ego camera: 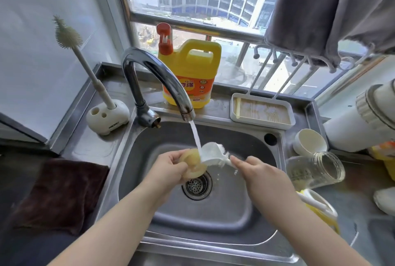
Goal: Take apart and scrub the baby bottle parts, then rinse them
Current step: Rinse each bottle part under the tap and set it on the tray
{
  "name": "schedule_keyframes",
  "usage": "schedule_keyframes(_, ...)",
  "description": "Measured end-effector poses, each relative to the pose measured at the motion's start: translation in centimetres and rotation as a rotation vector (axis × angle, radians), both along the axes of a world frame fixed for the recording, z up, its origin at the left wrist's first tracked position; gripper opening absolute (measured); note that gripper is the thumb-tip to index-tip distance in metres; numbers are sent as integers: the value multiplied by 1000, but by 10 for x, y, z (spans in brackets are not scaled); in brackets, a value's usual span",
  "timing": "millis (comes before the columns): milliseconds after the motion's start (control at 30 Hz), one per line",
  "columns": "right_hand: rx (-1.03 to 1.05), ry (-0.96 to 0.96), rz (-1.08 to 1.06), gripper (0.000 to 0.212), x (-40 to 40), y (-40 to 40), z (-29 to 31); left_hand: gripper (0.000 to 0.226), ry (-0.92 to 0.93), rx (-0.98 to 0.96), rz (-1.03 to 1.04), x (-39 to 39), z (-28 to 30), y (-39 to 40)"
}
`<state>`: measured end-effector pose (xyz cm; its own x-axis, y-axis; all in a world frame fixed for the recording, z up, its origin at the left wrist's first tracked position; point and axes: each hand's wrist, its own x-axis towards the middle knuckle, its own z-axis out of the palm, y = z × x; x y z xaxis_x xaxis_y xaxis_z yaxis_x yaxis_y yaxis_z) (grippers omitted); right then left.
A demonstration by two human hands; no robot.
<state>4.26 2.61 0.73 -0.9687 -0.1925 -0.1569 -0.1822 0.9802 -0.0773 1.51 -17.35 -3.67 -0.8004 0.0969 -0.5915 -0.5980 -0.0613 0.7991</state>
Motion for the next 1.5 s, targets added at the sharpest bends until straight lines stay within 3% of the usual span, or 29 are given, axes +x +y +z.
schedule_keyframes(133, -82, -26, 30, 64, 2, -13, -7, 41, -8, 114, 25, -3, 1, 5)
schedule_keyframes(300, -95, 12, -42, 59, -3, 1, -10, 42, -2, 64, 9, -5, -1, 4)
schedule_keyframes(600, -92, 66, 4, 64, -7, 3, -8, 37, -4, 57, -2, -9, 1, 2)
schedule_keyframes(700, -35, 21, 112, 67, -2, 3, -16, 36, -2, 75, 17, -10, 3, 3)
schedule_keyframes(833, -50, 57, 41, 64, -9, 8, -11, 33, 5, 77, -18, -7, 4, 4)
schedule_keyframes(967, -90, 20, 93, 69, -2, 3, -16, 30, 32, 65, -7, -11, 8, 2)
schedule_keyframes(1100, -198, 21, -4, 56, -11, 14, -7, 33, 22, 41, -25, -11, 5, -1)
schedule_keyframes(1233, -223, 62, 75, 58, -10, 0, -18, 29, 37, 42, -35, -8, 7, 6)
schedule_keyframes(1367, -270, -145, -102, 41, -11, 22, -15, 37, 5, -15, 1, -6, 2, -4)
schedule_keyframes(1433, -498, -257, -294, 19, -14, 17, -13, 30, -17, 0, -19, -2, 1, -3)
schedule_keyframes(1500, -740, -428, -513, 18, -19, 0, -17, 20, -35, 28, -25, 1, 1, 1)
